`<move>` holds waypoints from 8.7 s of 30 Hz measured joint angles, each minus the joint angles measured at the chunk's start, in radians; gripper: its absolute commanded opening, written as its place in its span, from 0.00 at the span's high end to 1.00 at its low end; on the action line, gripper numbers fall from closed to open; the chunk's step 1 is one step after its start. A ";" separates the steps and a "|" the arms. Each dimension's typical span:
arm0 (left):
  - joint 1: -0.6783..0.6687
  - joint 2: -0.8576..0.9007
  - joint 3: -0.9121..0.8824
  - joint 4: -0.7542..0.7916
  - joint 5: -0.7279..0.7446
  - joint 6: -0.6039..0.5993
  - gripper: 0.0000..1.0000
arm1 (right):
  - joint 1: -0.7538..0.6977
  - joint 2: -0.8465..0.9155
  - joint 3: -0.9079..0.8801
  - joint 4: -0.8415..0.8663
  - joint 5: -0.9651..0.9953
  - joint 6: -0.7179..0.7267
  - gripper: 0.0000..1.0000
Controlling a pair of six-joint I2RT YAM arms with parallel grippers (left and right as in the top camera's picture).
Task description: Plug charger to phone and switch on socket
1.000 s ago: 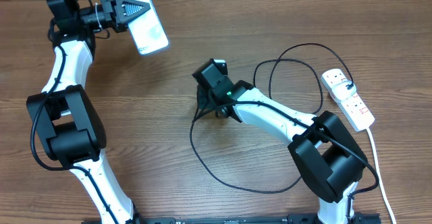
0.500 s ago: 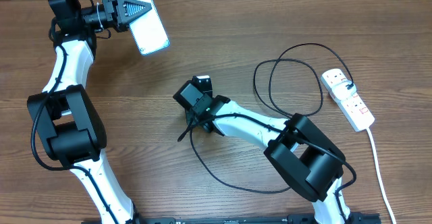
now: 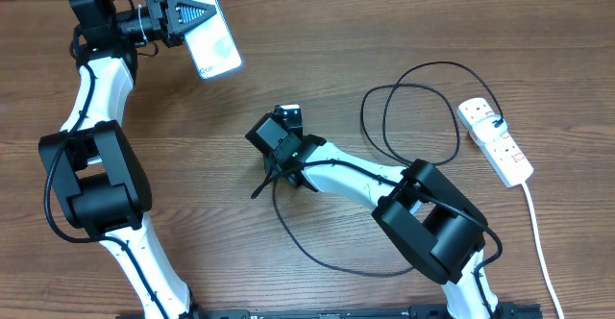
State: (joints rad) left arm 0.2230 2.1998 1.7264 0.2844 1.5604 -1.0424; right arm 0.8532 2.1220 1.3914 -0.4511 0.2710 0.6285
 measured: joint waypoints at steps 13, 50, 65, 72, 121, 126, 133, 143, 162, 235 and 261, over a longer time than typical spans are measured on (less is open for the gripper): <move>-0.032 0.000 0.000 -0.039 0.000 0.007 0.96 | -0.125 -0.108 0.054 -0.260 -0.317 -0.014 0.96; -0.241 0.000 0.000 -0.050 0.000 -0.021 0.96 | -0.074 -0.523 -0.063 -0.141 -0.367 0.047 0.96; -0.241 0.000 0.000 -0.050 0.000 -0.024 0.96 | -0.133 -0.523 -0.063 -0.124 -0.478 0.005 0.96; -0.243 0.000 0.000 -0.050 0.000 -0.053 0.96 | -0.133 -0.512 -0.063 -0.103 -0.518 0.003 0.96; -0.243 0.000 0.000 -0.050 -0.003 -0.005 0.96 | -0.164 -0.478 -0.063 -0.092 -0.555 -0.042 0.96; -0.243 0.000 0.000 -0.050 -0.003 -0.005 0.96 | -0.164 -0.478 -0.063 -0.092 -0.555 -0.042 0.96; -0.243 0.000 0.000 -0.050 -0.003 -0.021 0.96 | -0.164 -0.478 -0.063 -0.090 -0.557 -0.042 0.96; -0.243 0.000 0.000 -0.050 -0.003 -0.028 0.96 | -0.166 -0.478 -0.063 -0.064 -0.591 -0.041 0.96; -0.243 0.000 0.000 -0.049 -0.018 -0.028 0.96 | -0.251 -0.478 -0.063 -0.013 -0.727 -0.087 0.96; -0.151 0.000 0.000 -0.047 -0.004 0.148 0.96 | -0.282 -0.403 -0.063 -0.187 -0.576 -0.136 0.66; 0.026 0.000 0.000 -0.082 -0.003 0.179 0.96 | -0.152 -0.014 0.095 -0.042 -0.142 0.029 0.51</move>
State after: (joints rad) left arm 0.2485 2.1998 1.7264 0.2024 1.5570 -0.8639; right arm 0.7010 2.1075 1.4864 -0.4927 0.1287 0.6575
